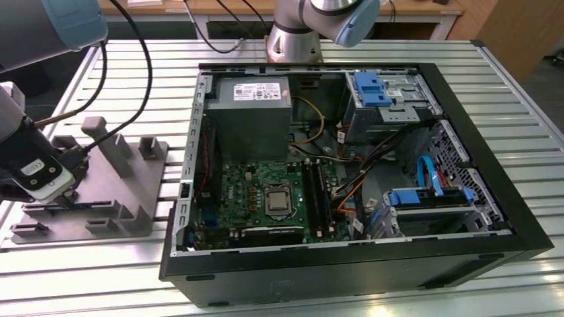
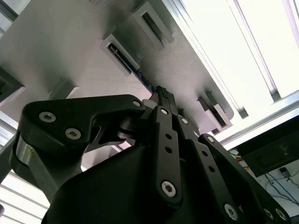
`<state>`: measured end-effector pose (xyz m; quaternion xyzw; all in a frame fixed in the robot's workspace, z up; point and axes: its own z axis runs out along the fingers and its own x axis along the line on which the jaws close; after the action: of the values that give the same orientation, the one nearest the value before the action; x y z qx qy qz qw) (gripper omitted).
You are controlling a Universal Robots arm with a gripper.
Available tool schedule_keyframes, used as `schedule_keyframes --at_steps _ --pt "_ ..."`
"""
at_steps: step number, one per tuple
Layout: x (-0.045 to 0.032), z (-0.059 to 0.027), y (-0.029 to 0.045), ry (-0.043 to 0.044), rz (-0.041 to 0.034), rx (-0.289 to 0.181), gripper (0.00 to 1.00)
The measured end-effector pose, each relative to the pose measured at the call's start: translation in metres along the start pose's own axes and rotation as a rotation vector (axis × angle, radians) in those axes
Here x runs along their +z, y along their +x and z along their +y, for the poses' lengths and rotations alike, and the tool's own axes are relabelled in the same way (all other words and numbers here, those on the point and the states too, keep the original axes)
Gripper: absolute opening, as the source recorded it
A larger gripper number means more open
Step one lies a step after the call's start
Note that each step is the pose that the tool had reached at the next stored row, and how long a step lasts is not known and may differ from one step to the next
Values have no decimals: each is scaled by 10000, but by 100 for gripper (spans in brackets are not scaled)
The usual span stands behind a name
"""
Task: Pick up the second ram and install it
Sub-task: 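Pick up the second ram and move it above second insertion slot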
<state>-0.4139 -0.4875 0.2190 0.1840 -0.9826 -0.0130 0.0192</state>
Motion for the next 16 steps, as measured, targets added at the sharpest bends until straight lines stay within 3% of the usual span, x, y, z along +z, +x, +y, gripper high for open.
schedule_keyframes --at_steps 16 --pt "0 0 0 34 34 -1030 10"
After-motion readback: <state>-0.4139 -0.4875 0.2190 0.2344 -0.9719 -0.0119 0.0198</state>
